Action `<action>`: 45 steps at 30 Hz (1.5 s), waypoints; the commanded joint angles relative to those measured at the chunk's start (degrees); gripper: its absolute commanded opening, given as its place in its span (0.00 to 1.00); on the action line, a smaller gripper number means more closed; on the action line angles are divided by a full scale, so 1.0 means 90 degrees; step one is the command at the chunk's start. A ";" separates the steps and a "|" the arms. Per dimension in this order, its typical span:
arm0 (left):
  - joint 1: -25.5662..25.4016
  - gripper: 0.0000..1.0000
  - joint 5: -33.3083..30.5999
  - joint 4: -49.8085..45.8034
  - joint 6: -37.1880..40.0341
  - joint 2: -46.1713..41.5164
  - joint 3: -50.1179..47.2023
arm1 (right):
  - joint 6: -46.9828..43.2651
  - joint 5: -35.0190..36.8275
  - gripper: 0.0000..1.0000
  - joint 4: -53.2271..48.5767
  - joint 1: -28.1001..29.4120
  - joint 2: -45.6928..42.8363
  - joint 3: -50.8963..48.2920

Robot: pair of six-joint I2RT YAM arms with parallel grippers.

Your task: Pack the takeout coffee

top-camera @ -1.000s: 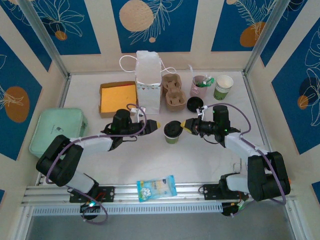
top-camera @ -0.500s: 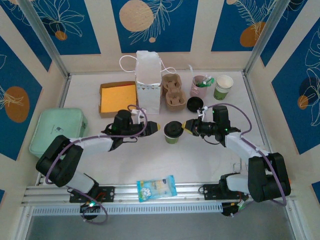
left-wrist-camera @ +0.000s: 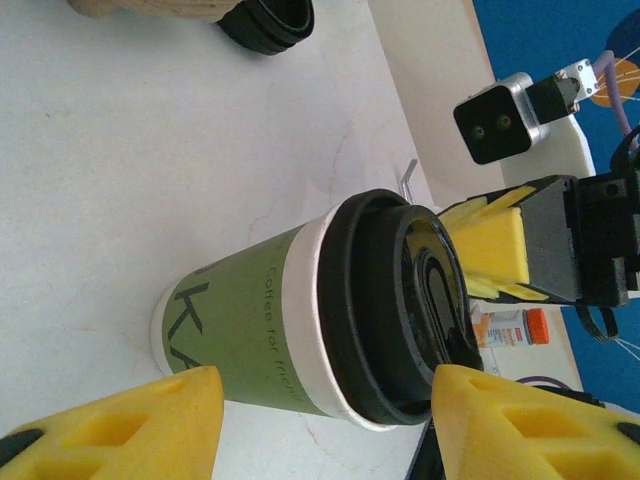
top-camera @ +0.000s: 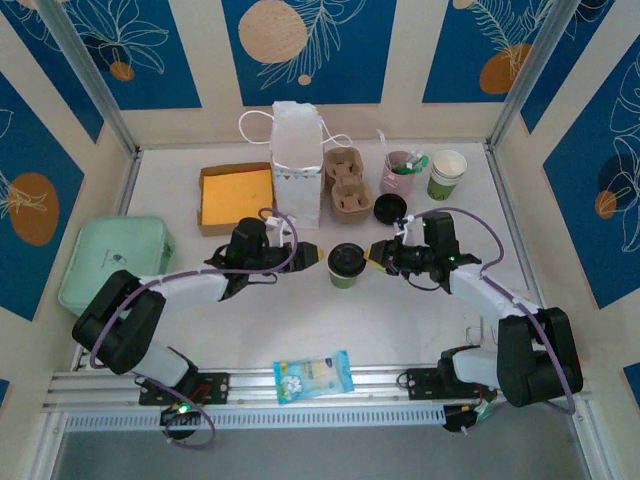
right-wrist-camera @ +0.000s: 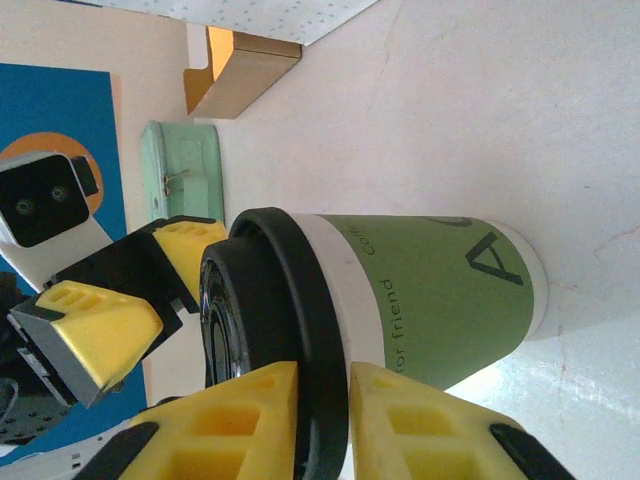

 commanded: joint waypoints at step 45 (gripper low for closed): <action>-0.0392 0.57 -0.0332 -0.0839 0.0737 0.0178 0.0807 | -0.0622 0.0725 0.53 -0.1273 0.0298 -0.0359 0.0679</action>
